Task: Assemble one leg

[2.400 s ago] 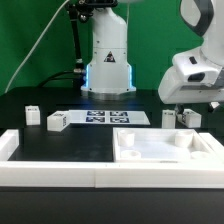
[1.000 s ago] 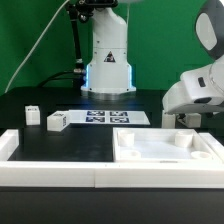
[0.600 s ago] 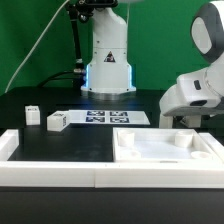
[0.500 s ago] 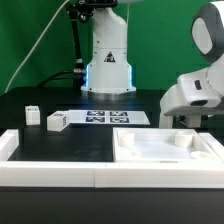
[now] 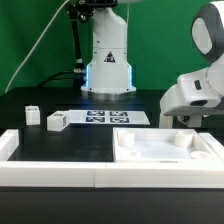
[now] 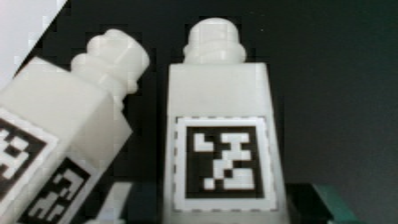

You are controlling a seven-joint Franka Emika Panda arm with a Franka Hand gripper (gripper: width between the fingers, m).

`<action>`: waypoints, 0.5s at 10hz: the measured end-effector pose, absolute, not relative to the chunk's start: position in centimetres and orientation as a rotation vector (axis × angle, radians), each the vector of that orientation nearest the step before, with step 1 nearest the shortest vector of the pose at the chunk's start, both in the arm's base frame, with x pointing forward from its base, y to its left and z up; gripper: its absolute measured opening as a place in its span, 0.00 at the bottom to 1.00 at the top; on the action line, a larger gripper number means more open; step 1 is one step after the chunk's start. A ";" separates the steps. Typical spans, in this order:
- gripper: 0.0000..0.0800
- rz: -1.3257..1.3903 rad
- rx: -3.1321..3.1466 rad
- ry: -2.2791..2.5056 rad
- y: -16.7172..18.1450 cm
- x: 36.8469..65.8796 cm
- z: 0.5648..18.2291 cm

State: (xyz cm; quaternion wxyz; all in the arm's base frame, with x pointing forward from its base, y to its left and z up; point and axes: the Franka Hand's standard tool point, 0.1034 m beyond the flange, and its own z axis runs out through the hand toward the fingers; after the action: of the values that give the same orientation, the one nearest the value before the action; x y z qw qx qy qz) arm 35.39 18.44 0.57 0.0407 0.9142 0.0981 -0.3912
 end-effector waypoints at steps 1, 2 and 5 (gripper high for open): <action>0.36 -1.198 2.800 0.301 18.4 35.4 0.6; 0.36 -1.198 2.800 0.300 18.4 35.4 0.6; 0.36 -1.163 2.825 0.356 17.2 37.2 5.3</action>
Offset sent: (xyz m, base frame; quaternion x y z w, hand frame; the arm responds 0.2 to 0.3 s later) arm 0.0079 -0.0323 0.0724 -0.0033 -0.0101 -0.0668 0.9977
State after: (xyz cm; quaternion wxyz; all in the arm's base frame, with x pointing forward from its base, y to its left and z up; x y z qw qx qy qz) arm 37.16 17.19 5.29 0.0331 0.9180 0.1157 -0.3778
